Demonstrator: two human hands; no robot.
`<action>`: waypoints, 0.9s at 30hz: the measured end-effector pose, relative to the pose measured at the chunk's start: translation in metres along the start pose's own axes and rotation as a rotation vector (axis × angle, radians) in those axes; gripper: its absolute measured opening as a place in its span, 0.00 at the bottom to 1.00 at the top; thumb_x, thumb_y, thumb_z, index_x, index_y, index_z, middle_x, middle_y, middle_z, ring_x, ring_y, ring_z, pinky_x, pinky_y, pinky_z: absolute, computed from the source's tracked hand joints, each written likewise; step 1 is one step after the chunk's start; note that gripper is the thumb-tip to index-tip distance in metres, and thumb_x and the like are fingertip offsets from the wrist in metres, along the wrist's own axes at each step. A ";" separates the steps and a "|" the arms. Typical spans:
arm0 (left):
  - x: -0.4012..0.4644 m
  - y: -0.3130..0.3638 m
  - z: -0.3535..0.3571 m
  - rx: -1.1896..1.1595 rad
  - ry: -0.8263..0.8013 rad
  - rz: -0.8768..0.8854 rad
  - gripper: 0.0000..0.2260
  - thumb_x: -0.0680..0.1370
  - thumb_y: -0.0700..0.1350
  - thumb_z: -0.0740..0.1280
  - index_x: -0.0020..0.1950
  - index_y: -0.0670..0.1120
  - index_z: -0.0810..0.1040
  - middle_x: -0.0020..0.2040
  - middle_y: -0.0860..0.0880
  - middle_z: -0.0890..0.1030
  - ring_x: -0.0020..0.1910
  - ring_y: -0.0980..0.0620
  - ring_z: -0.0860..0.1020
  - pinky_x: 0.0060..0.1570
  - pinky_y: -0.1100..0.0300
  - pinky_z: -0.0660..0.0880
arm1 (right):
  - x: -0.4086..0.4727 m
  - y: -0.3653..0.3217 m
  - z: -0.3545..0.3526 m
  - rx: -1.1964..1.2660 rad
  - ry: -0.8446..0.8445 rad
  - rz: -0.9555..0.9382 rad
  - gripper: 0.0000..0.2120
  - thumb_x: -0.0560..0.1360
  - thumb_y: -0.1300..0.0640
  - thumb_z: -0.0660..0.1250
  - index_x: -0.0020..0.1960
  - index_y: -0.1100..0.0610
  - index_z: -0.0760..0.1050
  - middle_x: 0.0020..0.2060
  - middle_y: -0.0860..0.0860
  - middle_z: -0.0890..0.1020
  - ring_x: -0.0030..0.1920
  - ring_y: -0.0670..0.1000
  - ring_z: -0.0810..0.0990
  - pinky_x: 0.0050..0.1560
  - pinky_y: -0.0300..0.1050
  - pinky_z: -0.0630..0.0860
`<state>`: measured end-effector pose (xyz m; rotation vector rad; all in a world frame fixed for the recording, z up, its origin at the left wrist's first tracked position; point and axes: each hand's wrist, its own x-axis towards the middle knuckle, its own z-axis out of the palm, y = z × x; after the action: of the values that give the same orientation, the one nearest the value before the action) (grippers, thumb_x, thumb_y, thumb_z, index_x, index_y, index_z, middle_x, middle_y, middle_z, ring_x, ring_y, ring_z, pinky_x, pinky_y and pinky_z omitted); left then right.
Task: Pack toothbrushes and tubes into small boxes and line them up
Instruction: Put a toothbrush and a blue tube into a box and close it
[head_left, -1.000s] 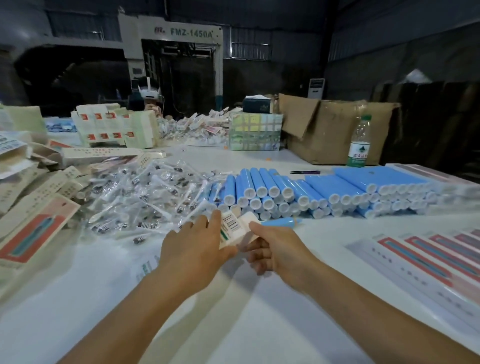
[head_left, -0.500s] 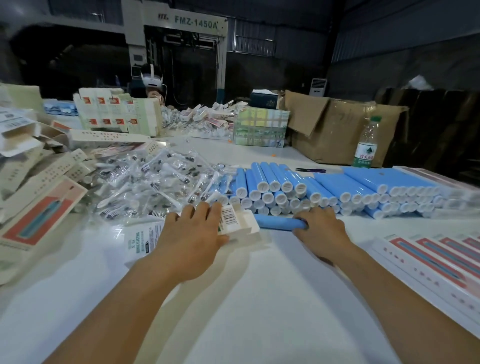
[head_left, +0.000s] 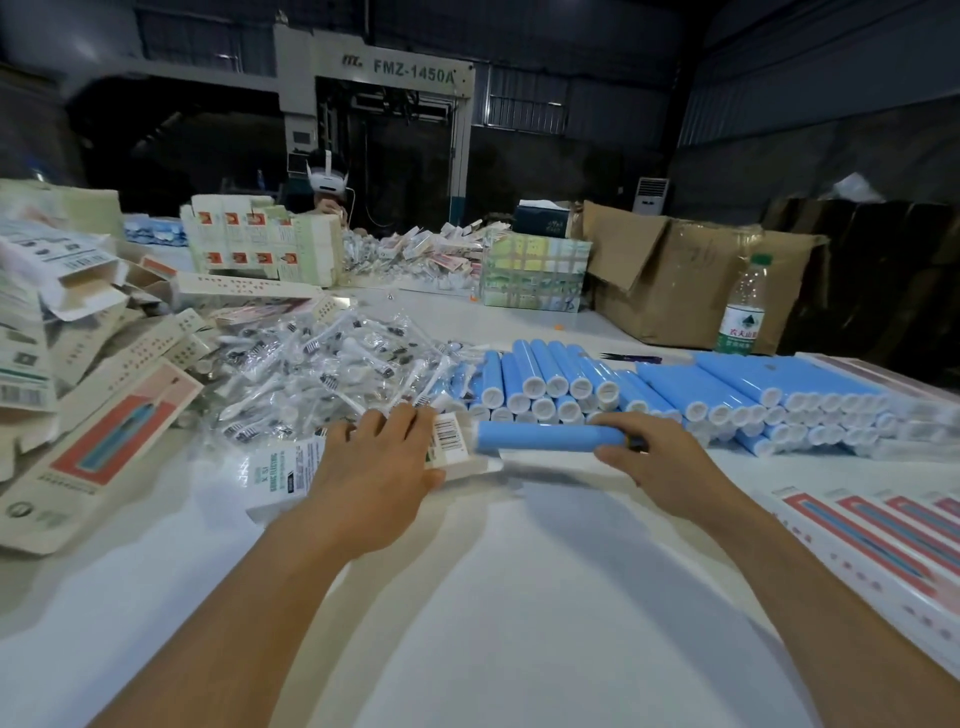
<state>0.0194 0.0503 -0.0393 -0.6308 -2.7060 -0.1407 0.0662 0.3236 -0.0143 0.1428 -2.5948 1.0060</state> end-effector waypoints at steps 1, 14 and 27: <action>0.000 0.002 0.000 0.005 -0.007 0.019 0.26 0.81 0.58 0.53 0.75 0.51 0.49 0.70 0.53 0.60 0.65 0.48 0.62 0.64 0.50 0.58 | -0.002 -0.002 0.002 -0.006 -0.035 -0.016 0.17 0.75 0.62 0.68 0.45 0.38 0.74 0.39 0.44 0.78 0.33 0.38 0.74 0.35 0.30 0.68; -0.005 0.020 -0.004 -0.114 0.010 0.085 0.27 0.80 0.58 0.52 0.76 0.52 0.48 0.72 0.54 0.57 0.67 0.50 0.60 0.64 0.52 0.57 | -0.020 -0.022 0.035 0.087 0.352 -0.208 0.19 0.74 0.63 0.70 0.60 0.47 0.73 0.44 0.45 0.76 0.42 0.43 0.73 0.42 0.30 0.69; -0.011 0.033 0.000 -0.051 -0.067 0.173 0.27 0.81 0.57 0.53 0.76 0.47 0.50 0.71 0.48 0.59 0.66 0.44 0.61 0.63 0.45 0.57 | 0.006 -0.045 0.034 0.292 0.271 -0.125 0.16 0.76 0.70 0.63 0.41 0.51 0.80 0.32 0.43 0.82 0.31 0.43 0.78 0.34 0.29 0.73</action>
<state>0.0429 0.0755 -0.0431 -0.8956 -2.7034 -0.1466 0.0611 0.2674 -0.0066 0.2215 -2.1605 1.2578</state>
